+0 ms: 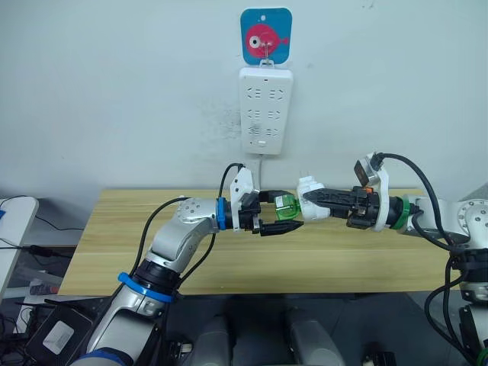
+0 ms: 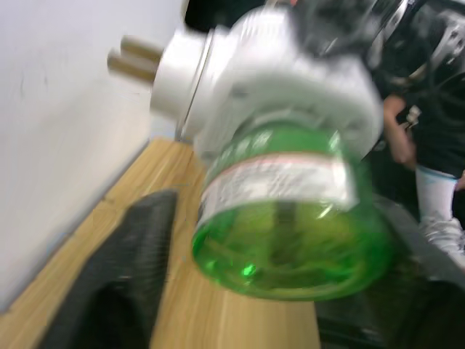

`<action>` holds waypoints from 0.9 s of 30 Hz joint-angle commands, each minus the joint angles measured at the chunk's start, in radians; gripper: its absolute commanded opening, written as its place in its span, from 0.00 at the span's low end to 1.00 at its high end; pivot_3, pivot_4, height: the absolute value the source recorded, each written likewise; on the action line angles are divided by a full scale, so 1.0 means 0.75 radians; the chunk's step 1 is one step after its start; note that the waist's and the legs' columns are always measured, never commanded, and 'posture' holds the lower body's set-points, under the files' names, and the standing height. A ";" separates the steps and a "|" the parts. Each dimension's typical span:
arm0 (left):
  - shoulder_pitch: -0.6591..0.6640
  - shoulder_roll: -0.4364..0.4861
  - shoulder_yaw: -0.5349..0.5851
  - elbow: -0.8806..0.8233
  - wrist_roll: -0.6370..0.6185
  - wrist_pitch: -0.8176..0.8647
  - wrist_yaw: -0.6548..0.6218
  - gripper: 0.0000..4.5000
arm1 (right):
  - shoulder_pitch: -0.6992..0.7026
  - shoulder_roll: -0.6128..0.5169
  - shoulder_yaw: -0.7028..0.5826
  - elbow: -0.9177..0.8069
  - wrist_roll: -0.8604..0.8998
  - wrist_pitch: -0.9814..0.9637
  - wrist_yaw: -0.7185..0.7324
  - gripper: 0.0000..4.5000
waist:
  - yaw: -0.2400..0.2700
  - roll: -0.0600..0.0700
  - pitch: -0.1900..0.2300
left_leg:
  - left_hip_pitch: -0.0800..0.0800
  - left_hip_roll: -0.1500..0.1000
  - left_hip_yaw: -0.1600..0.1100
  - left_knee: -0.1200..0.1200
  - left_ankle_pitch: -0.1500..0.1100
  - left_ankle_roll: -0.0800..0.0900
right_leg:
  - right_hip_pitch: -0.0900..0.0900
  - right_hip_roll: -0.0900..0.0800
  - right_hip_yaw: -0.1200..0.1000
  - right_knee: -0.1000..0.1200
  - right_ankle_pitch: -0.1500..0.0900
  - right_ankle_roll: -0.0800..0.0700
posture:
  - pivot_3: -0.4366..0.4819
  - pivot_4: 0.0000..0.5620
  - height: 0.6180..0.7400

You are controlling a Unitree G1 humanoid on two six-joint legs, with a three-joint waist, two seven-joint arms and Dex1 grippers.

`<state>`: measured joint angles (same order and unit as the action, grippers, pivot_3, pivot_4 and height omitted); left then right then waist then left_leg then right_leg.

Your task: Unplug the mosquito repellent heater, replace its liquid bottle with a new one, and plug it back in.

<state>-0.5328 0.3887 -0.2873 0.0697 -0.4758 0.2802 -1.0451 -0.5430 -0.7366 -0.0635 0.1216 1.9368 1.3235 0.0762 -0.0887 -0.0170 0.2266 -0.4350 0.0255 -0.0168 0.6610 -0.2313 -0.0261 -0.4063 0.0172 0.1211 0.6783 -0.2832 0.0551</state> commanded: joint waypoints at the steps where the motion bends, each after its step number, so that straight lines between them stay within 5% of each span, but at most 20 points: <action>1: 0.016 0.009 0.048 -0.047 0.005 -0.032 -0.042 1.00 | -0.026 -0.007 -0.074 -0.024 0.047 -0.010 -0.009 0.66 | 0.000 0.000 0.000 | 0.000 0.000 0.000 0.000 0.000 0.000 | 0.000 0.000 0.000 0.000 0.000 0.000 | 0.36 0.39 1.00; 5: 0.059 0.034 0.085 -0.087 0.050 -0.143 -0.060 1.00 | -0.031 -0.002 -0.112 -0.001 0.047 -0.010 -0.029 0.66 | -0.002 0.000 0.000 | 0.000 0.000 -0.001 0.000 0.000 0.000 | 0.000 0.000 0.000 0.000 0.000 0.000 | 0.36 0.39 1.00; 8: 0.154 0.084 0.075 -0.088 0.244 -0.591 -0.104 1.00 | -0.038 -0.001 -0.156 0.041 0.047 -0.007 -0.045 0.66 | -0.003 0.000 0.000 | 0.000 0.001 -0.001 0.000 0.000 0.000 | 0.000 0.000 0.000 0.000 0.000 0.000 | 0.36 0.38 1.00; 12: 0.164 0.100 0.191 0.147 0.776 -1.453 0.306 1.00 | -0.052 0.000 -0.190 0.071 0.047 0.010 -0.054 0.66 | 0.002 0.000 0.000 | 0.001 0.001 0.000 -0.001 0.000 0.000 | 0.000 -0.001 0.002 -0.001 0.000 -0.001 | 0.36 0.39 1.00; 16: 0.043 0.079 0.294 0.344 1.138 -1.925 0.641 1.00 | -0.058 0.026 -0.194 0.064 0.047 0.017 -0.065 0.66 | 0.007 -0.001 0.000 | 0.000 0.000 -0.001 0.001 0.000 0.000 | 0.000 -0.002 0.003 -0.001 0.001 0.000 | 0.37 0.39 1.00; 27: -0.230 0.049 0.229 0.618 1.612 -2.126 1.147 1.00 | -0.102 0.108 -0.192 0.036 0.047 0.027 -0.111 0.66 | 0.002 -0.001 0.000 | -0.001 0.000 -0.003 0.000 -0.001 0.001 | 0.000 -0.003 0.000 0.000 0.002 0.003 | 0.36 0.38 1.00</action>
<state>-0.6918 0.4263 -0.1060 0.5260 0.7081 -1.2969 -0.2419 -0.6092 -0.6560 -0.1769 0.1851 1.9373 1.3408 -0.0084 -0.0876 -0.0174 0.2268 -0.4355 0.0256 -0.0191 0.6609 -0.2318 -0.0252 -0.4065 0.0152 0.1213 0.6785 -0.2815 0.0573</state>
